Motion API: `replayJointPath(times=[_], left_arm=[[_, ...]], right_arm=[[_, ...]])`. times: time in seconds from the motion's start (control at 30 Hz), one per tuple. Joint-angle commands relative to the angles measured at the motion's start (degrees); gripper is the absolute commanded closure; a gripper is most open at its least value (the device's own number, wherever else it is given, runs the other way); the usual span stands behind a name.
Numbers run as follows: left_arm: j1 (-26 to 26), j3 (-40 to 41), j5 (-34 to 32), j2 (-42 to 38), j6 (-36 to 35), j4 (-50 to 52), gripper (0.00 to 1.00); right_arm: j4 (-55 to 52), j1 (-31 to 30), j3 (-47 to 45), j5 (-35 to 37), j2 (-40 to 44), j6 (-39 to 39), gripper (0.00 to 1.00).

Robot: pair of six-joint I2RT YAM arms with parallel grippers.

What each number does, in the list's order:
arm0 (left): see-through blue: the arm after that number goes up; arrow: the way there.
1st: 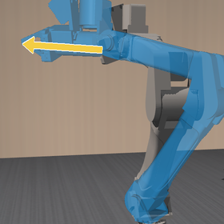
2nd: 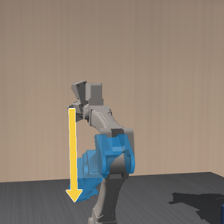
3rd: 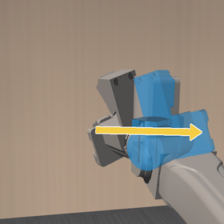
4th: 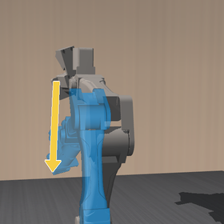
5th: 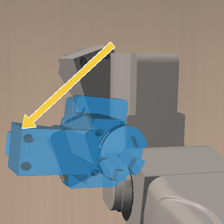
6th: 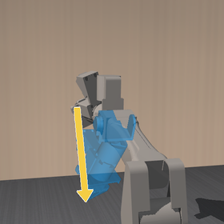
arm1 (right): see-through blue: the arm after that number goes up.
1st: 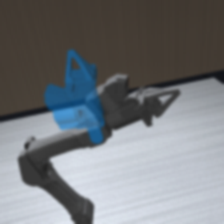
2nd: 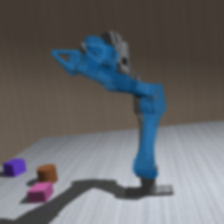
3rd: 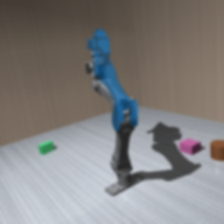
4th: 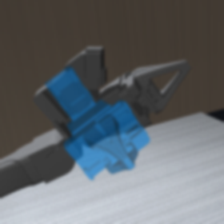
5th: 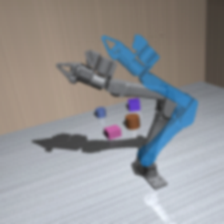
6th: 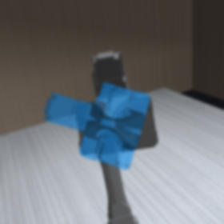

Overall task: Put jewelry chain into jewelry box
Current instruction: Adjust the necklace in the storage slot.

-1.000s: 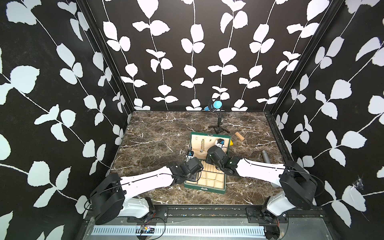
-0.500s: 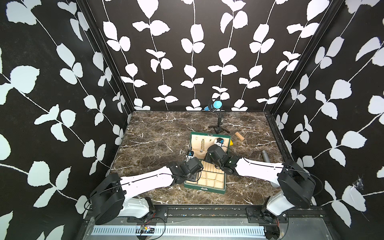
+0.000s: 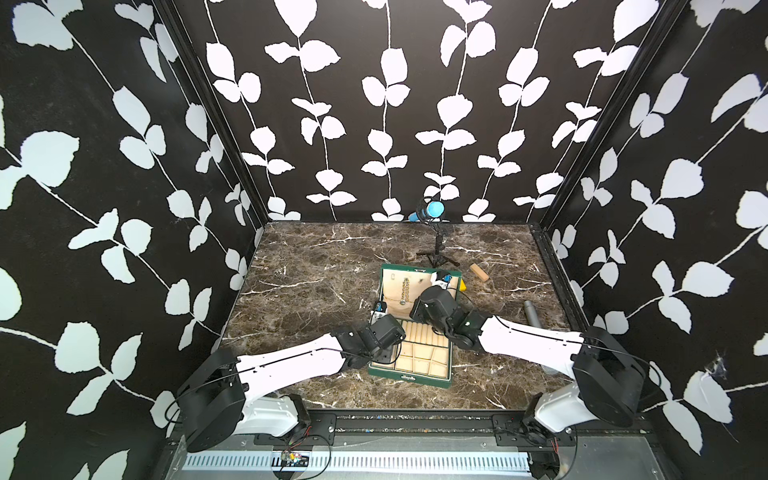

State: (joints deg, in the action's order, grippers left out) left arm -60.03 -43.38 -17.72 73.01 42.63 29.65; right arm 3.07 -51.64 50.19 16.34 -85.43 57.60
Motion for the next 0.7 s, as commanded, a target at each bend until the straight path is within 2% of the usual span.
replayJointPath(times=[0.0,0.57,0.67], left_arm=[[-0.09,0.92,-0.83,-1.56,0.61,-0.44,0.6],[-0.09,1.01,-1.05,-1.47,0.3,-0.61,0.61],[-0.09,0.93,-1.09,-1.38,0.3,-0.44,0.61]], right_arm=[[-0.65,0.76,1.15,1.77,0.8,-1.68,1.0],[-1.75,3.25,2.45,0.45,-0.96,-2.63,0.99],[-2.33,3.3,2.69,-0.63,-0.31,-3.5,0.75]])
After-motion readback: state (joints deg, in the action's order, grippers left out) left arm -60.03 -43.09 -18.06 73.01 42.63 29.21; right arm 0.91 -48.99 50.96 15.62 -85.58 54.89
